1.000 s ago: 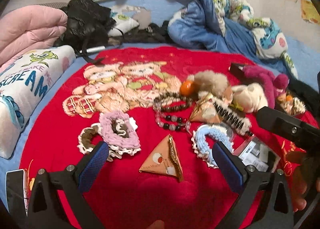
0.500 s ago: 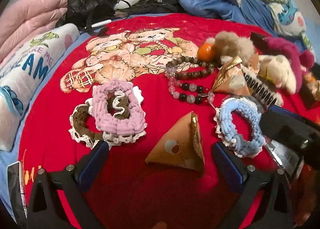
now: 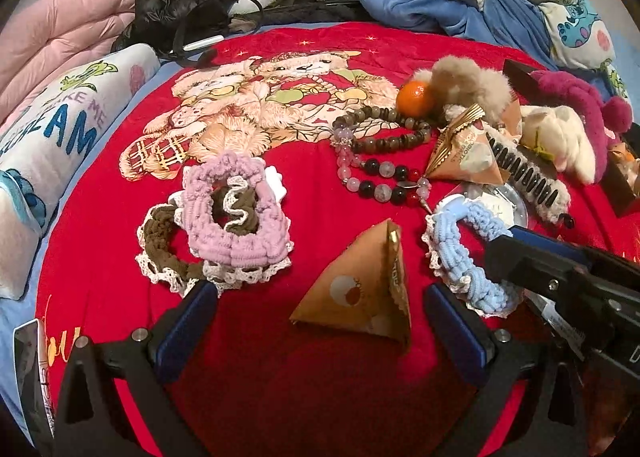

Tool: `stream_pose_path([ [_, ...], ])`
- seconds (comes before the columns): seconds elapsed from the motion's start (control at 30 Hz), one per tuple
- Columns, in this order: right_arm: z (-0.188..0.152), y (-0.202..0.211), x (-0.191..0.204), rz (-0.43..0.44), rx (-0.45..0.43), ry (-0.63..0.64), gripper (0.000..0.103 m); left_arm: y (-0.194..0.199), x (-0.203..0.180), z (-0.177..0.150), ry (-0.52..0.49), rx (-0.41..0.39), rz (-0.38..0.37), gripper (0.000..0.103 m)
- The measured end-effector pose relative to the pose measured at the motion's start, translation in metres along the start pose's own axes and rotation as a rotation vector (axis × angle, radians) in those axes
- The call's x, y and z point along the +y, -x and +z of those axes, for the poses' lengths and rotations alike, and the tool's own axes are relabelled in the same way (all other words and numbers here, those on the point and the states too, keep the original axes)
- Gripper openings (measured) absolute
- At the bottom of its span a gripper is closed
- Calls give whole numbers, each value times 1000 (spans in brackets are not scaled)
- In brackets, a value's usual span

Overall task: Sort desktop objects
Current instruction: 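Grasp another tan pyramid packet with the left gripper while the right grasps the light blue scrunchie, then lift the pyramid packet with the left gripper while the right lifts the blue scrunchie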

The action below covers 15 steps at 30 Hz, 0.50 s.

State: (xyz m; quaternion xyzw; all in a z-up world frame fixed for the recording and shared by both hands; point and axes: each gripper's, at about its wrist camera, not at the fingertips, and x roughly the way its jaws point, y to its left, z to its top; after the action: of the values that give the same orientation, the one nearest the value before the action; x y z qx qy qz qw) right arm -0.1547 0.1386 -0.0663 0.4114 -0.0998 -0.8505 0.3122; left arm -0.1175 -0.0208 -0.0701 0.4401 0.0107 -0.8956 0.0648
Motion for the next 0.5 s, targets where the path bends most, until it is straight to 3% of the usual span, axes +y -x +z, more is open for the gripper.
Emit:
stream_pose_path([
  [0.33,-1,0,-2,-7,1,-15,16,1,4,-2,22,-19,-34,103],
  [0.43,-2,0,0,-27,-5,-12,13,4,5,-3,23,-33,-45,95],
  [0.5,-3,4,2,-59,-27,-12,13,8,4,-5,19,-46,-50,82],
])
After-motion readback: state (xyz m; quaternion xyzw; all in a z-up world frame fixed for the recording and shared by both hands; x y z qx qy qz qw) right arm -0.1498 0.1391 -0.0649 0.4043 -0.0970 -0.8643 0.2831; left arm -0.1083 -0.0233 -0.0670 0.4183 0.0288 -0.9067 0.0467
